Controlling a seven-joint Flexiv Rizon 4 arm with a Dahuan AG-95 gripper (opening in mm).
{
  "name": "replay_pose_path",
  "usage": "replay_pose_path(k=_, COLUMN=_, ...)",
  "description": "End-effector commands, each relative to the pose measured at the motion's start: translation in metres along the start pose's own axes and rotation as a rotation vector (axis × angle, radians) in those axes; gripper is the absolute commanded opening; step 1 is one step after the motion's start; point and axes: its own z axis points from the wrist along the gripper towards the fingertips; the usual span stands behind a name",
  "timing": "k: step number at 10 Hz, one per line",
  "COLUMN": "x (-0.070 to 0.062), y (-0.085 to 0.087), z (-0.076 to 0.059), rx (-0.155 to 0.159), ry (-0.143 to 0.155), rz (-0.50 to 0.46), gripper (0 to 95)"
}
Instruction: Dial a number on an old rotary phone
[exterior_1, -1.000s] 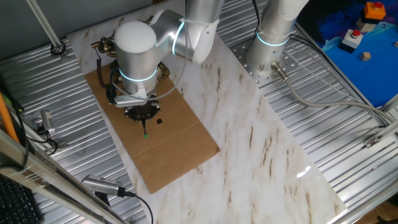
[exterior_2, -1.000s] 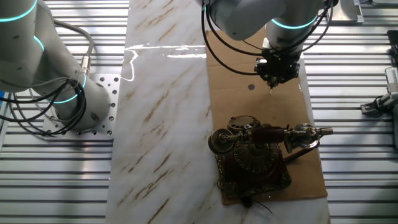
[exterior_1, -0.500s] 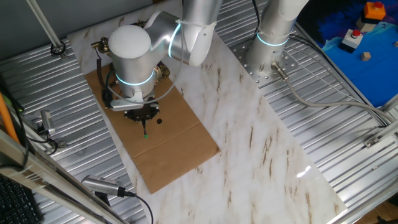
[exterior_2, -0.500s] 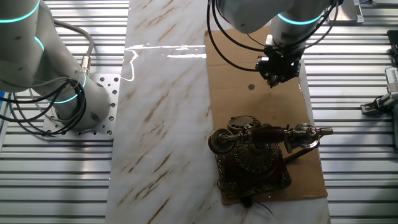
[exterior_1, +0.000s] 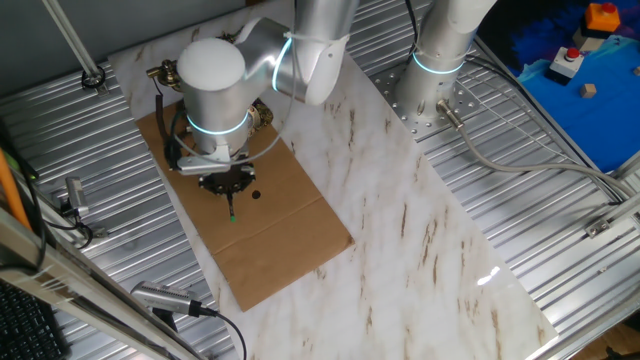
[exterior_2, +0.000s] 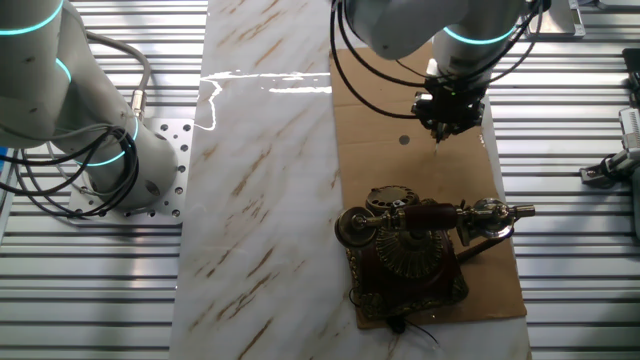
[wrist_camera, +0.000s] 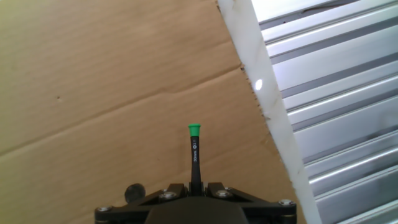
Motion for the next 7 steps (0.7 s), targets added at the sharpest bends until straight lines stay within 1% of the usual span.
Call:
replay_pose_path(k=1, x=-0.003, y=-0.008, z=0.011, rx=0.007, ry=-0.017, rz=-0.008, gripper=0.0)
replay_pose_path(k=2, x=-0.004, y=-0.009, z=0.014, rx=0.005, ry=-0.024, rz=-0.01, gripper=0.0)
replay_pose_path(k=3, x=-0.006, y=-0.01, z=0.016, rx=0.005, ry=-0.023, rz=-0.014, gripper=0.0)
replay_pose_path(k=4, x=-0.01, y=-0.009, z=0.02, rx=0.004, ry=-0.015, rz=-0.014, gripper=0.0)
replay_pose_path(k=5, x=-0.01, y=-0.009, z=0.021, rx=-0.007, ry=-0.007, rz=-0.014, gripper=0.0)
replay_pose_path(k=6, x=-0.011, y=-0.009, z=0.022, rx=-0.03, ry=0.0, rz=-0.038, gripper=38.0)
replay_pose_path(k=7, x=-0.011, y=-0.009, z=0.022, rx=-0.04, ry=0.005, rz=-0.046, gripper=57.0)
